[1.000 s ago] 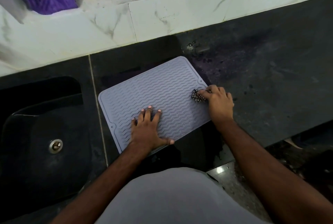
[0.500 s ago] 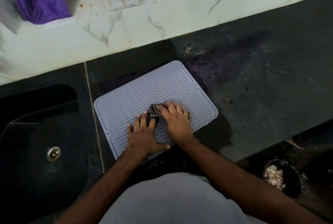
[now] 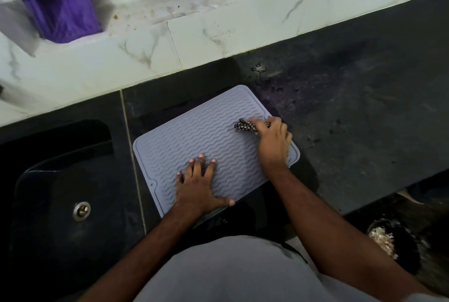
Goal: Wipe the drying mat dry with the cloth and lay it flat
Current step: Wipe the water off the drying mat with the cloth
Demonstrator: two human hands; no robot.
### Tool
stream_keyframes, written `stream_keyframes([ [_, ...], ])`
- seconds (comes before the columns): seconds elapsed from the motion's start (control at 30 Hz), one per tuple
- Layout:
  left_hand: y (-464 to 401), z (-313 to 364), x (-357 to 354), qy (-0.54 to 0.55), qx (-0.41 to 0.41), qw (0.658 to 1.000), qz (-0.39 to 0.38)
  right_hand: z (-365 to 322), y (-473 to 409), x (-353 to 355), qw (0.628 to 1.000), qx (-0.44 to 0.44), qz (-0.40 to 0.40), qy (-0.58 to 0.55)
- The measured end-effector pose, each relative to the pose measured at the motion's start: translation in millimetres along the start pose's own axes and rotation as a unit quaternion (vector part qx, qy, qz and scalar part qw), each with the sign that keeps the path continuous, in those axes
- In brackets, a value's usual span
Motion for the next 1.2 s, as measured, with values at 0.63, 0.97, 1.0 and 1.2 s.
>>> stream_keyframes([
  [0.63, -4.6, 16.3, 11.1, -0.013, 0.030, 0.999, -0.031, -22.6, 102.6, -17.0, 0.977, 0.172, -0.072, 0.100],
  [0.97, -3.0, 17.6, 18.9, -0.029, 0.030, 0.997, -0.064, 34.7, 26.0, 14.9, 0.998, -0.032, 0.032, -0.041],
  [1.0, -3.7, 17.7, 19.5, -0.028, 0.031, 0.997, -0.066, 41.5, 18.4, 19.1, 0.998, -0.045, 0.041, -0.020],
  [1.2, -6.3, 17.6, 15.6, -0.023, 0.038, 0.997, -0.059, 51.0, 11.7, 46.8, 1.000, 0.015, -0.013, -0.009],
])
Point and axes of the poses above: each hand's wrist, its own y-axis away from the middle knuckle, its own x-axis out of the back of the hand, z = x × y, the point moved 1 cm from there along -y, towards the middle knuckle, and after that the axes turned 9 degrees about -z, right-handed, at the moved point
